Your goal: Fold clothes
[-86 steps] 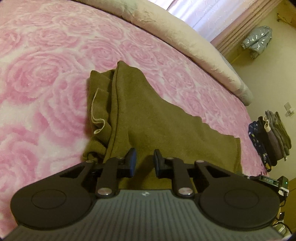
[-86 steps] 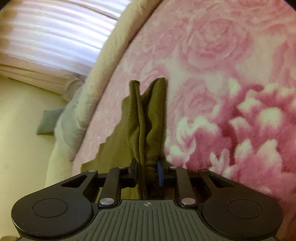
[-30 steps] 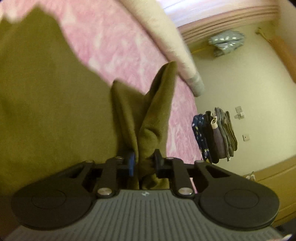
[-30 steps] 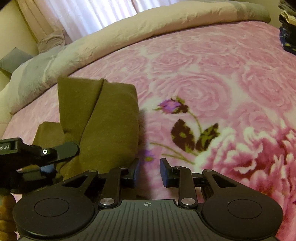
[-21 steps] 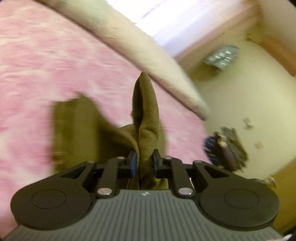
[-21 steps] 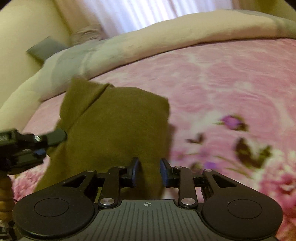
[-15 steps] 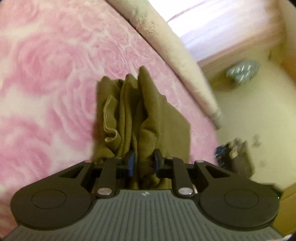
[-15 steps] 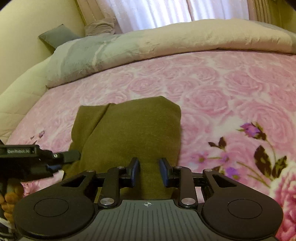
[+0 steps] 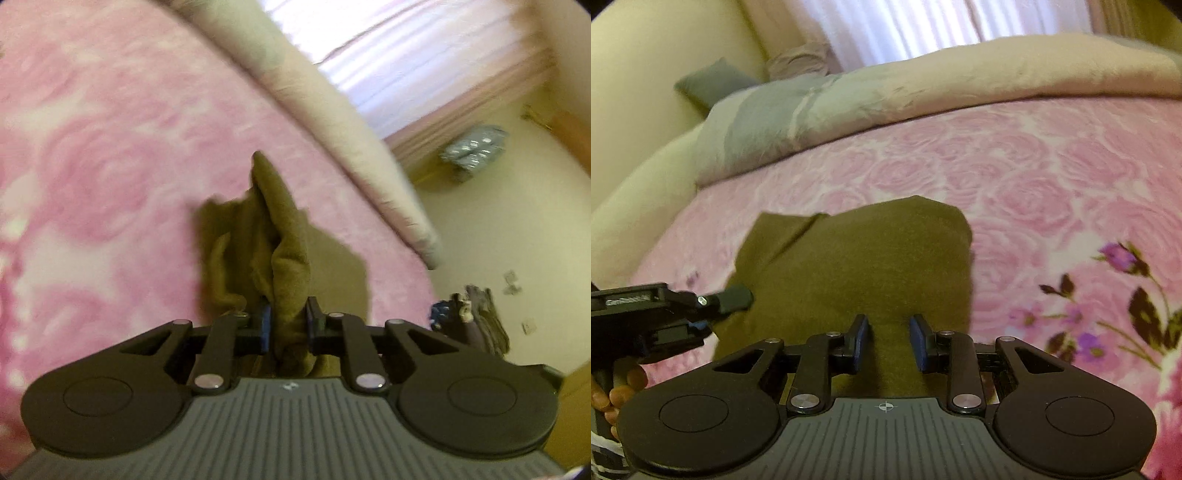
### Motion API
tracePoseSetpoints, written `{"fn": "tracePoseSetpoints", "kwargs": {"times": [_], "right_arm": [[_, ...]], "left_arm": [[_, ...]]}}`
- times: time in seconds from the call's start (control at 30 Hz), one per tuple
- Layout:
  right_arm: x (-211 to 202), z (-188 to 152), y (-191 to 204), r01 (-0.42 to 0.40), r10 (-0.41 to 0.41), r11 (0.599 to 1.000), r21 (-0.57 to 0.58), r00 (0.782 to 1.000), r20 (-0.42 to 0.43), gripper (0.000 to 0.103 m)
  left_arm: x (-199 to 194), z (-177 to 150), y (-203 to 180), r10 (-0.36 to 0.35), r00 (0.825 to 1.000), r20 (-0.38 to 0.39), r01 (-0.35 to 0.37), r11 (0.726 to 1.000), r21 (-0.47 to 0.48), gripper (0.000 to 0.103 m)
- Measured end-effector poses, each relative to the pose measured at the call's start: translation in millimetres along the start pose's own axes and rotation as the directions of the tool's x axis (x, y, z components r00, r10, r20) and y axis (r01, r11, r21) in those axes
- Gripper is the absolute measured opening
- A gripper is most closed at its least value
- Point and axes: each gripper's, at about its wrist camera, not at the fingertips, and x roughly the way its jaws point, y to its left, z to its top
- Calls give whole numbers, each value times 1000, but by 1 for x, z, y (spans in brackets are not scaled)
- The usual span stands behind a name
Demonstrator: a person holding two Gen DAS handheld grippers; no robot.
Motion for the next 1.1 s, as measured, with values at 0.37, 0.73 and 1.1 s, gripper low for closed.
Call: {"fn": "tracePoseSetpoints", "kwargs": {"times": [0.37, 0.73, 1.1], "right_arm": [[-7, 4, -12, -46, 45, 998, 36, 999, 24, 29], [26, 49, -84, -112, 102, 938, 327, 994, 47, 29], [21, 30, -83, -79, 58, 950, 301, 995, 75, 30]], "left_arm": [[0, 10, 9, -19, 1000, 16, 19, 1000, -23, 31], [37, 60, -3, -18, 998, 55, 16, 999, 38, 3], [14, 35, 15, 75, 986, 151, -83, 995, 48, 24]]}}
